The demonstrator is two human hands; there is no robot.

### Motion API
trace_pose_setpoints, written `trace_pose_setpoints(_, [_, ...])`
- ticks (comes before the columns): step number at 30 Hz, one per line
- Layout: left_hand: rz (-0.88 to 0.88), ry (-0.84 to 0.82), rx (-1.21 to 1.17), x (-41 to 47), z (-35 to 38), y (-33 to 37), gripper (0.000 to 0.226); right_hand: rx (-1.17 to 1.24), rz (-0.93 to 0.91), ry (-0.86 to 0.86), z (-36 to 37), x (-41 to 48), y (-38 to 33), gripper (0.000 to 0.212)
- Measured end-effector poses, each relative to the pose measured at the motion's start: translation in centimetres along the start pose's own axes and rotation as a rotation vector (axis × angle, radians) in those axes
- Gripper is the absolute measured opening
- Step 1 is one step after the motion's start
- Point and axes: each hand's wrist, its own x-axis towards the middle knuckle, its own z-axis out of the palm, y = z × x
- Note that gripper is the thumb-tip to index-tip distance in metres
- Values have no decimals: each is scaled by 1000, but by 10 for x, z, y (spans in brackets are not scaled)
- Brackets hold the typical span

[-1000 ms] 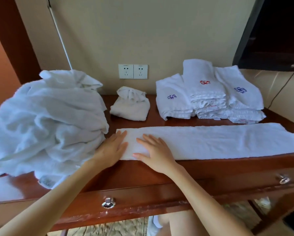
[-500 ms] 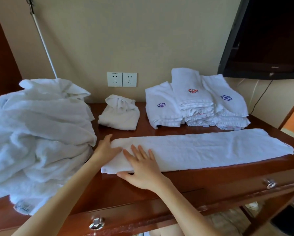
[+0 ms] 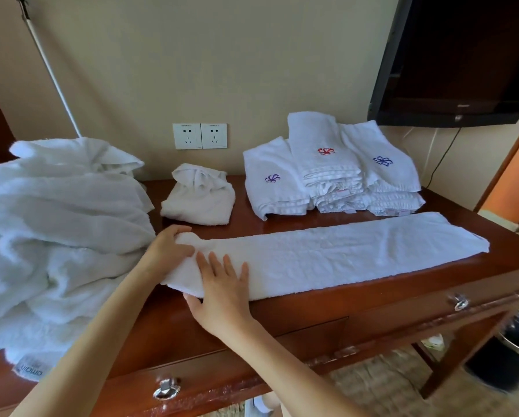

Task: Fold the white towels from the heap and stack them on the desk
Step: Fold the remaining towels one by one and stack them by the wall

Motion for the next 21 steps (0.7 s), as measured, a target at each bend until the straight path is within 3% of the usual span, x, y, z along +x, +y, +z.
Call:
trace_pose_setpoints(3, [21,35,56,-2,-10,5,51,163,-15,39,-4,-1,-13,63])
trace_pose_setpoints(6, [31,58,-5,-6,-14,9,49,488,67,29,-16,2,-12,48])
trace_pose_setpoints(9, [97,96,-203,-15,-8,22,52,961,254,-69,-39,9,4,37])
trace_pose_setpoints(12, [335,209,-269,-32,12,45,52,1547,467,-93,-52,19,38,40])
trace_pose_setpoints(14, [493,249,-248,-41,35,59,51,1918,501,-46,-57,20,64,47])
trace_pose_setpoints(17, [650,155,-192,-43,77,76,51,2184,393,-23,-75,15,103,73])
trace_pose_setpoints(21, [730,-99,58,-38,140,92,75,2204,338,205,-101,0,161,63])
